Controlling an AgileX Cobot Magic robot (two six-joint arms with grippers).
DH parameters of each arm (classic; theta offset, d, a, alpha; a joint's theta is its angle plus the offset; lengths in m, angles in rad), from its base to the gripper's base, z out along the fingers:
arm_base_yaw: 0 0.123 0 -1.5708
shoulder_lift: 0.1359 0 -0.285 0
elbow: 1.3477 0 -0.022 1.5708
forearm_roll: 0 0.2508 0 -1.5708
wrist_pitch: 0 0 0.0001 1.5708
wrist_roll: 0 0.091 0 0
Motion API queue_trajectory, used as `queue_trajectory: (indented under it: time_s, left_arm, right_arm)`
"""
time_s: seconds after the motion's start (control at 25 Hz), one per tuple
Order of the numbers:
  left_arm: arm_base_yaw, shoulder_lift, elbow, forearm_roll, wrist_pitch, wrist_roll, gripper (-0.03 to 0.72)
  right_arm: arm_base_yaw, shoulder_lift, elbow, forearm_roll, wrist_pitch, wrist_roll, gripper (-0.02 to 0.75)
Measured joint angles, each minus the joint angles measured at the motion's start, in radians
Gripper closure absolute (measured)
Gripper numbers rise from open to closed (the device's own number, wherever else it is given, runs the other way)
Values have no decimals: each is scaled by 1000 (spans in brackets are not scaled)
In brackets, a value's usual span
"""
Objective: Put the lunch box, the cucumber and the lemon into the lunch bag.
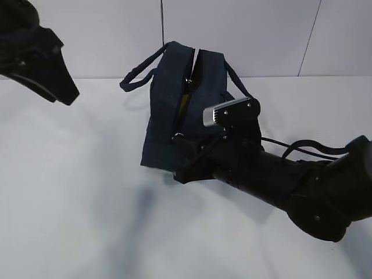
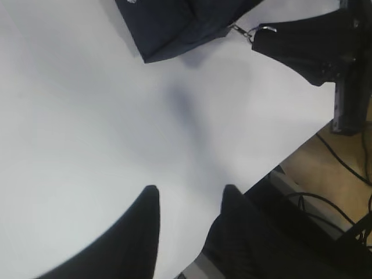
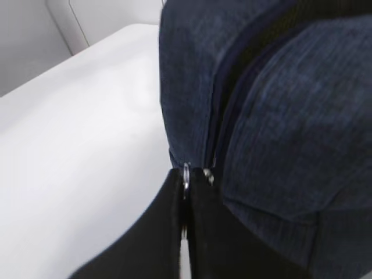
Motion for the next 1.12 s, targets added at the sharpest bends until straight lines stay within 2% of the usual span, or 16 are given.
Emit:
queue_trajectory:
  time_s: [0.16,0.44,1.12]
  left_arm:
    - [-29,57,0,0,-15,28,450]
    - [-34,145,0,0,-61,56,450]
    - [-34,225,0,0,-134,100,450]
  right_arm:
    - [0,-25,0,-2,0,0,738]
    - [0,-43,1,0,4,-5,738]
    - [0,-75,-85,134,2,-191,738]
